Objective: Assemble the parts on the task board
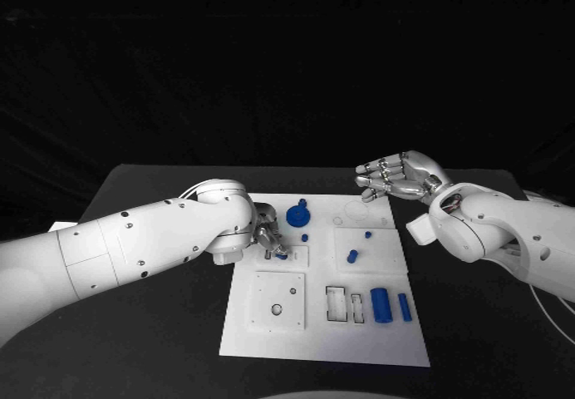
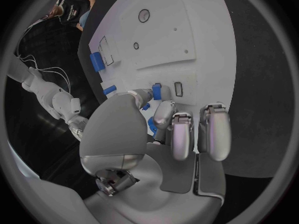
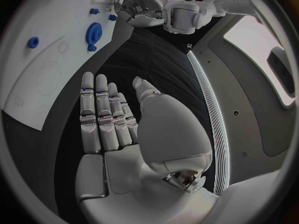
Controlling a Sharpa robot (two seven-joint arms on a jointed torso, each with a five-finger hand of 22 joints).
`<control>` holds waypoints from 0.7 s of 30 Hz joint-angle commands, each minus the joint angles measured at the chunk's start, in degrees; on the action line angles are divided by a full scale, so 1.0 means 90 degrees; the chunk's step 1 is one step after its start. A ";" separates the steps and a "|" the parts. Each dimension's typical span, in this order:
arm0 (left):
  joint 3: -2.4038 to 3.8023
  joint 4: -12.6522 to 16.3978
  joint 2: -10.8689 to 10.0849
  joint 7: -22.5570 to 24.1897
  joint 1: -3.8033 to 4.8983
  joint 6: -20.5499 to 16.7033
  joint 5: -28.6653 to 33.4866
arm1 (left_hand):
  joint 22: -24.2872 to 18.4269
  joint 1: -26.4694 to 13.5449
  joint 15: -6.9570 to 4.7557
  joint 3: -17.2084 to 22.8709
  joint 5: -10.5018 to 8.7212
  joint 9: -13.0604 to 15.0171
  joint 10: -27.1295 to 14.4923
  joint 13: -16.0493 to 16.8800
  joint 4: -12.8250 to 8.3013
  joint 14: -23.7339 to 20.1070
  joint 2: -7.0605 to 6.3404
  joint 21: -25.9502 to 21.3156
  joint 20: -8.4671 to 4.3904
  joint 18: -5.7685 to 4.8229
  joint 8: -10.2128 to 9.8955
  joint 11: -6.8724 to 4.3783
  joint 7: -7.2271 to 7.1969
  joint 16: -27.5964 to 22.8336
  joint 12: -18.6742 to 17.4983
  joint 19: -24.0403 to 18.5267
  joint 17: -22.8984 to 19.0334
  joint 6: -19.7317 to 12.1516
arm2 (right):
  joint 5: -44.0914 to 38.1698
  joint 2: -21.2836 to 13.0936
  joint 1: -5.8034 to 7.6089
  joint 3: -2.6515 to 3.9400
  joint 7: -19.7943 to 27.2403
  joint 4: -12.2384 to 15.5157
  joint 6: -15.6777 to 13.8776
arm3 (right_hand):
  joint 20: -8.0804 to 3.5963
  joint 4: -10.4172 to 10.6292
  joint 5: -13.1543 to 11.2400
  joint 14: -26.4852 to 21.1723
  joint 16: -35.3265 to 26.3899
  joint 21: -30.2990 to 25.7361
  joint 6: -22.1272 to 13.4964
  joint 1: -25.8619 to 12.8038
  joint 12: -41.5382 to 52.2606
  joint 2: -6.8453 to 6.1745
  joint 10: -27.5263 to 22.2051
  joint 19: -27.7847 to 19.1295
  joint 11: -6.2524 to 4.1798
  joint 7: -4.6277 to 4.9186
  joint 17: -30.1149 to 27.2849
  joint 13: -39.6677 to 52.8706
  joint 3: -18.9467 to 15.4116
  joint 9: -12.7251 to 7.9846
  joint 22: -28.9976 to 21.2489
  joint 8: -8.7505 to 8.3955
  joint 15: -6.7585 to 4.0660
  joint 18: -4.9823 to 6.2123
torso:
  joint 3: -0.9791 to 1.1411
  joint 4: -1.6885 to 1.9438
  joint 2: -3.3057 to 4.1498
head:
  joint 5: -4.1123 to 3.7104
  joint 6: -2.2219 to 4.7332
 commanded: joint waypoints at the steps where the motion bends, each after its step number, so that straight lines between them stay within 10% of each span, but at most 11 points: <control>1: -0.0002 0.0004 0.0020 -0.0826 -0.0005 0.0174 -0.0016 | 0.0668 -0.0055 0.0007 0.1174 0.0033 0.0011 0.0044 0.0011 -0.1195 0.0659 0.0002 0.0028 0.0011 -0.0085 0.0012 0.0015 -0.0054 0.0019 0.0023 0.0319 0.1677 0.0005 | -0.0062 0.0008 -0.0006 0.0001 0.0067 0.0005 0.0101 | -0.0004 0.0005 -0.0021 0.0010 -0.0032 -0.0034 -0.0048 -0.0064 0.0030 -0.0015 -0.0026 0.0045 0.0022 0.0012 -0.0008 -0.0006 -0.0036 0.0005 -0.0007 0.0022 0.0021 0.0091 | 0.0004 -0.0001 0.0001 | 0.0001 -0.0007; 21: -0.0043 -0.0337 0.0268 -0.0902 -0.0003 0.0584 0.0080 | 0.0637 -0.0307 0.0004 0.1086 0.0071 0.0023 0.0080 0.0036 -0.1182 0.0659 0.0073 0.0003 0.0009 -0.0078 -0.0011 0.0009 -0.0072 0.0019 0.0032 0.0306 0.1677 0.0057 | -0.0068 0.0019 -0.0006 0.0001 0.0064 0.0019 0.0106 | -0.0004 -0.0021 0.0003 0.0014 -0.0039 -0.0052 -0.0050 -0.0045 0.0037 -0.0007 -0.0029 0.0053 0.0020 0.0011 -0.0020 -0.0020 -0.0039 0.0005 -0.0006 0.0023 0.0019 0.0093 | 0.0004 -0.0013 0.0005 | 0.0004 -0.0010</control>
